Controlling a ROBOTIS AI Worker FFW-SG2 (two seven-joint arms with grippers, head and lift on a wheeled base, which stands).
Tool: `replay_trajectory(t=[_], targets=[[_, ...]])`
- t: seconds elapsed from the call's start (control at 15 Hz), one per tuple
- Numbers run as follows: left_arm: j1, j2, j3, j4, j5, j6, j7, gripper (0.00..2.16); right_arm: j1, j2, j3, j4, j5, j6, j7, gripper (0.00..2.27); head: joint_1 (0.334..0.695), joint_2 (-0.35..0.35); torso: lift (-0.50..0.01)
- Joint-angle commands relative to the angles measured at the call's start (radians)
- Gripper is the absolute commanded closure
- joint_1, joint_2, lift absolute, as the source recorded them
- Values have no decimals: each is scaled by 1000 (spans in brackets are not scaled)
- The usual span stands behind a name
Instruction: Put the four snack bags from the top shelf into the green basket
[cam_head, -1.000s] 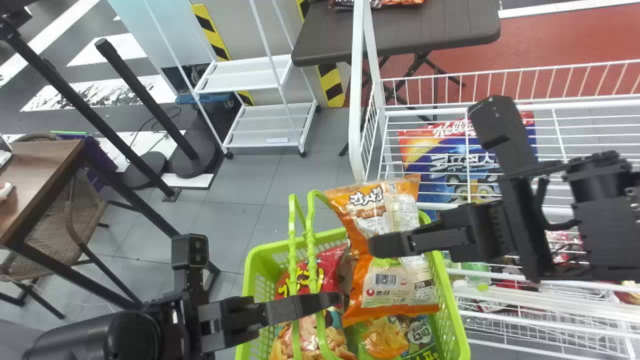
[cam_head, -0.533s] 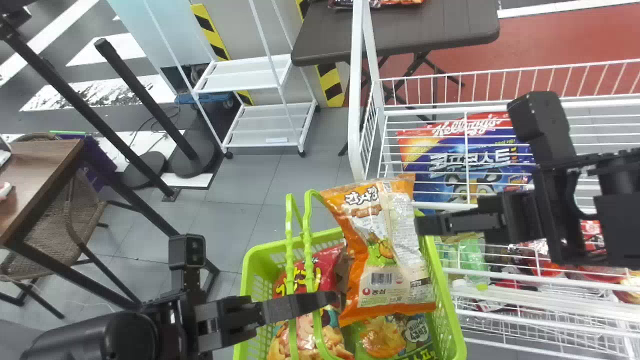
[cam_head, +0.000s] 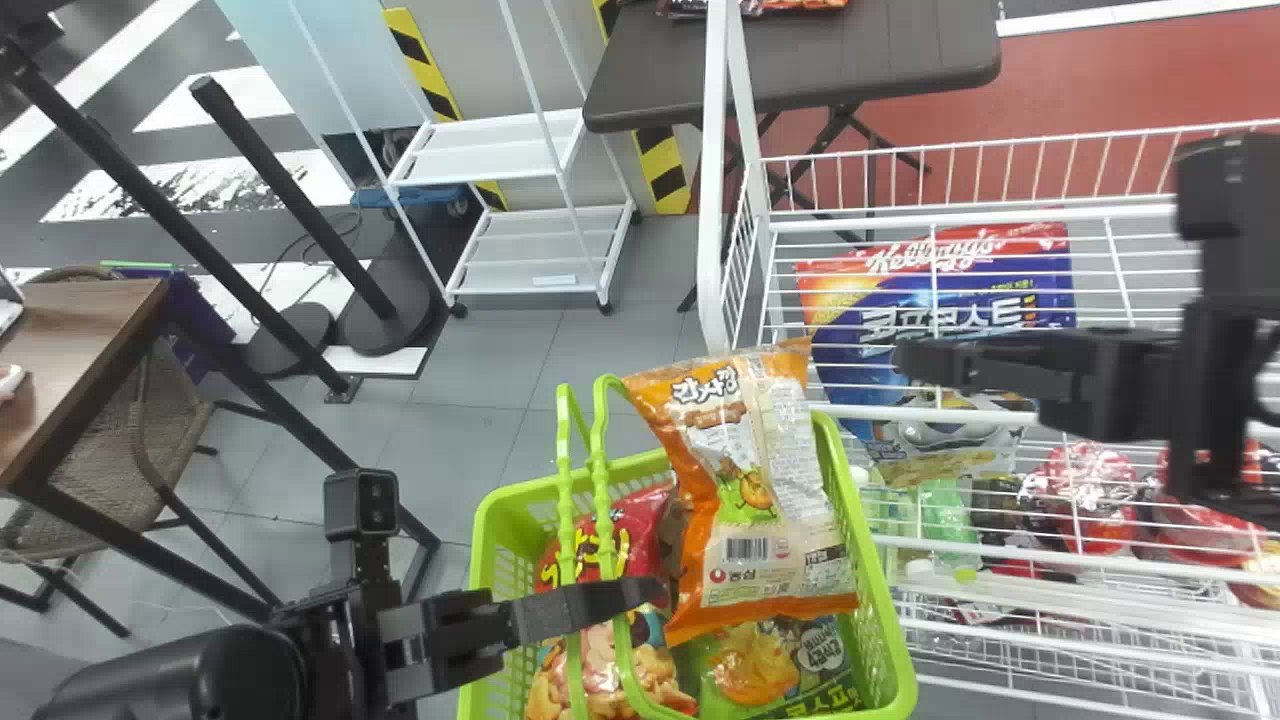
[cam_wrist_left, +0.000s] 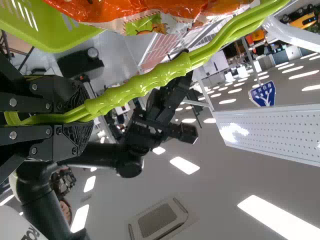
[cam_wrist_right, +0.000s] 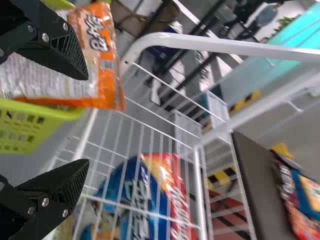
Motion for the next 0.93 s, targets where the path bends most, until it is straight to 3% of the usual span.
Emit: replay_trajectory(t=[0.0, 0.07, 0.27, 0.33, 0.67, 0.87], targets=[[-1, 1, 0, 2, 0, -1, -10, 2148, 134, -9, -35, -133, 214, -140, 3, 154, 695, 299, 0], [-3, 1, -1, 2, 0, -1, -10, 2148, 187, -22, -57, -174, 283, -207, 7, 93, 695, 264, 0], [-5, 1, -3, -1, 0, -1, -10, 2148, 376, -54, -170, -207, 343, -526, 35, 76, 695, 146, 0], [-5, 1, -3, -1, 0, -1, -10, 2148, 431, -52, -205, -199, 347, -649, 46, 76, 695, 68, 0], [2, -6, -3, 19, 19, -41, -10, 2148, 571, -18, -297, -47, 366, -1131, 82, 87, 695, -80, 0], [9, -9, -3, 25, 33, -56, -10, 2148, 579, -2, -313, 13, 366, -1204, 84, 90, 695, -129, 0]])
